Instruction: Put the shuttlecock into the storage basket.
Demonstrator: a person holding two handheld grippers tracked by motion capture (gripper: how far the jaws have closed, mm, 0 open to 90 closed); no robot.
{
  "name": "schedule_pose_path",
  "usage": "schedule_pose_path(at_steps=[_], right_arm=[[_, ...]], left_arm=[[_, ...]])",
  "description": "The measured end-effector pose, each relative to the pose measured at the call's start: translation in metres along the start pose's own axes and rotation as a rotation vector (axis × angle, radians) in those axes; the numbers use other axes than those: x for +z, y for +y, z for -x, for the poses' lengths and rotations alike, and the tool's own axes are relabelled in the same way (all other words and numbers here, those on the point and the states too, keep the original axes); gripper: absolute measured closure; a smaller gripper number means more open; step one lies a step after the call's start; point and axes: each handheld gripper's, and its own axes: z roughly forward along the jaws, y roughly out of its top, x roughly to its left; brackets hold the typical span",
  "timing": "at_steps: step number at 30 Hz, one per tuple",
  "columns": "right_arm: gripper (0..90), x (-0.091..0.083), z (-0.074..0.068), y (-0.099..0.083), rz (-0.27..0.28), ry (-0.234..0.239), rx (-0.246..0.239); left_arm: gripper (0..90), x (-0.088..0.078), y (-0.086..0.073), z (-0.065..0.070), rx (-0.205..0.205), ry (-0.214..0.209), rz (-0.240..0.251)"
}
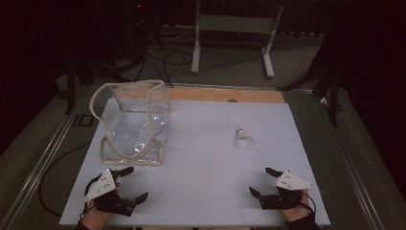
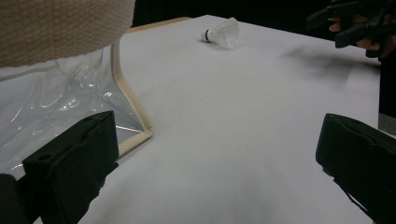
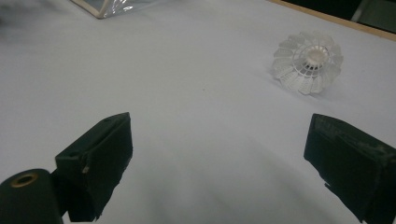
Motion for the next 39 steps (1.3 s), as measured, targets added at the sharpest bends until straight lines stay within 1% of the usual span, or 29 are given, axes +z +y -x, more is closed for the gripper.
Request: schedule_pose_path(at_steps=[1,2,4,6,10,13,14,18,20,21,24,25,30,33,35,39], right_arm=[[8.0,0.0,-0.001,0.0,0.001,-0.002,-0.009],[8.0,0.0,-0.001,0.0,-0.001,0.009,-0.011],[8.0,0.0,-0.003,0.001,-0.002,0.008,-0.025],[8.0,0.001,-0.004,0.002,-0.005,0.008,-0.025],[8.0,-0.001,-0.007,0.005,0.014,0.001,-0.039],[7.9,-0.003,-0.007,0.006,0.026,-0.003,-0.034],[7.9,-0.004,-0.008,0.006,0.041,-0.01,-0.035],[7.6,-0.005,-0.011,0.011,0.04,-0.015,-0.043],[7.7,-0.006,-0.011,0.012,0.039,-0.01,-0.041],[7.6,-0.007,-0.01,0.015,0.042,-0.004,-0.028],[7.6,-0.009,-0.009,0.018,0.046,-0.006,-0.031],[7.6,-0.012,-0.008,0.021,0.05,0.003,-0.022],[7.6,-0.015,-0.008,0.03,0.028,0.009,-0.029],[7.5,-0.016,-0.007,0.034,0.017,0.003,-0.034],[7.4,-0.017,-0.005,0.036,0.004,0.003,-0.027],[7.3,-0.018,-0.003,0.04,-0.008,-0.011,-0.03]], left_arm=[[0.4,0.0,0.0,0.0,0.003,0.0,0.001],[0.4,0.0,0.0,0.0,0.003,0.0,0.001],[0.4,0.0,0.001,0.001,0.011,-0.001,-0.002],[0.4,0.0,0.001,0.002,0.014,-0.002,0.0],[0.4,0.0,0.001,0.002,0.013,-0.001,0.002],[0.4,0.0,0.001,0.002,0.013,-0.001,0.002],[0.4,0.0,0.001,0.002,0.016,0.0,0.003],[0.4,0.0,0.001,0.002,0.014,-0.002,0.002],[0.4,0.001,0.001,0.002,0.015,-0.003,0.001],[0.4,0.001,0.001,0.002,0.015,-0.003,0.001],[0.4,0.001,0.001,0.003,0.015,-0.004,0.002],[0.4,0.001,0.001,0.003,0.016,-0.004,0.001],[0.4,0.001,0.001,0.003,0.014,-0.006,0.0],[0.4,0.001,0.001,0.003,0.018,-0.007,-0.001],[0.4,0.001,0.001,0.003,0.017,-0.007,0.0],[0.4,0.001,0.001,0.003,0.019,-0.007,0.0]])
